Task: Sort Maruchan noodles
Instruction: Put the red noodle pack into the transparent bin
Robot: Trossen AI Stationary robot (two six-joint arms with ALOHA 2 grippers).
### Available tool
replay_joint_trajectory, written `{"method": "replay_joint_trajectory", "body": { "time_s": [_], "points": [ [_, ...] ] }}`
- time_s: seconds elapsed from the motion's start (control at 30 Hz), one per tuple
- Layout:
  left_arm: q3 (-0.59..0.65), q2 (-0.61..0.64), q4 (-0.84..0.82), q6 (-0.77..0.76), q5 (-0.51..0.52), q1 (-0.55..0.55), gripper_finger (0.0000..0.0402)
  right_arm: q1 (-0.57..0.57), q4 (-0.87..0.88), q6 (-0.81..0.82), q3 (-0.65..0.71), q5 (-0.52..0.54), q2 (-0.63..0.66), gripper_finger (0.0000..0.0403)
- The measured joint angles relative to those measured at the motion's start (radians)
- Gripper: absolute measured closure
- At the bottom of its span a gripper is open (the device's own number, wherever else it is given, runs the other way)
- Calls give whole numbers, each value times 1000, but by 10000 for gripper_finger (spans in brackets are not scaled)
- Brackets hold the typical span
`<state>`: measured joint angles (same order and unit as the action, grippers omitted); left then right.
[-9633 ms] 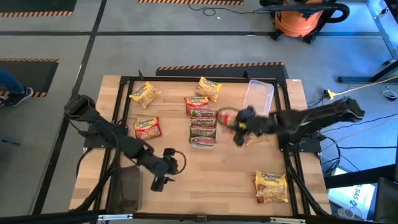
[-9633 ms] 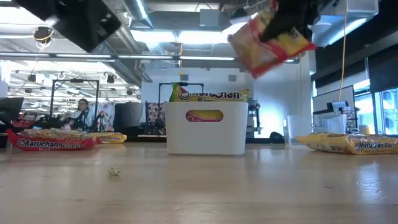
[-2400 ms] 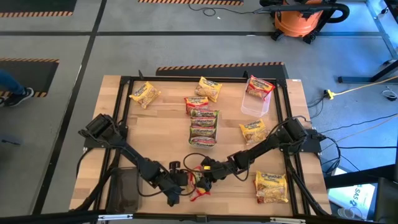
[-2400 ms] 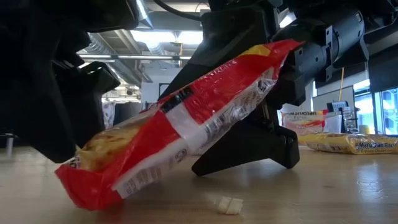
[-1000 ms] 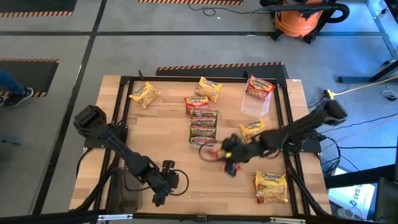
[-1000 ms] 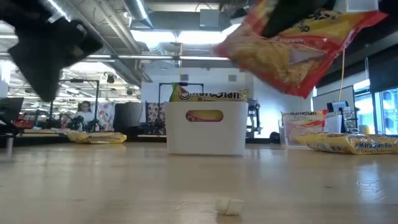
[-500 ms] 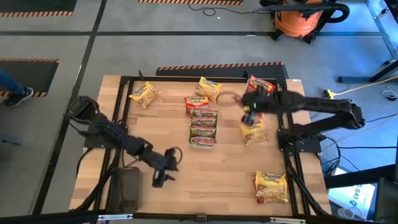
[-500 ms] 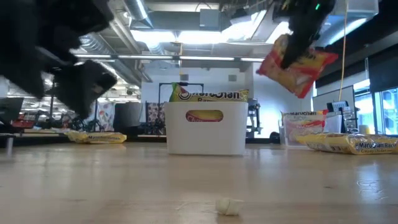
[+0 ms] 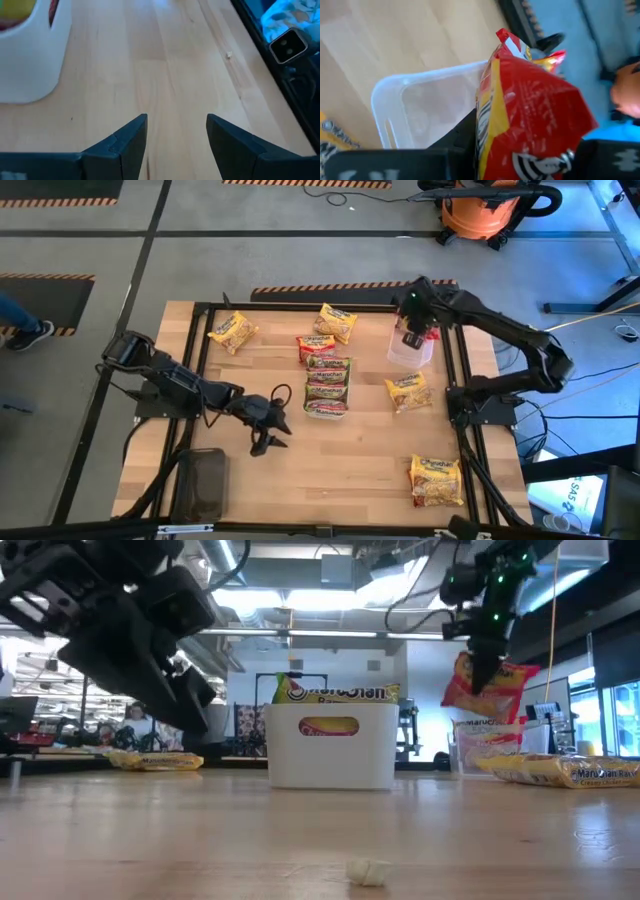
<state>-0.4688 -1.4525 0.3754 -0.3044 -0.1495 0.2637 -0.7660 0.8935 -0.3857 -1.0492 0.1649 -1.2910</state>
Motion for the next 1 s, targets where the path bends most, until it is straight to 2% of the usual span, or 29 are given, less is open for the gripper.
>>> {"method": "replay_joint_trajectory", "body": {
  "time_s": [0.33, 0.67, 1.0],
  "points": [
    [10, 0, 21, 1, -3, -2, 202, -87, 14, -67, 0, -26, -179, 300],
    [10, 0, 32, 23, 1, -2, 202, -92, 15, -144, 13, -53, -323, 299],
    [10, 0, 33, 22, 2, -36, 202, -91, -4, -144, 14, -47, -357, 288]
  ]
}}
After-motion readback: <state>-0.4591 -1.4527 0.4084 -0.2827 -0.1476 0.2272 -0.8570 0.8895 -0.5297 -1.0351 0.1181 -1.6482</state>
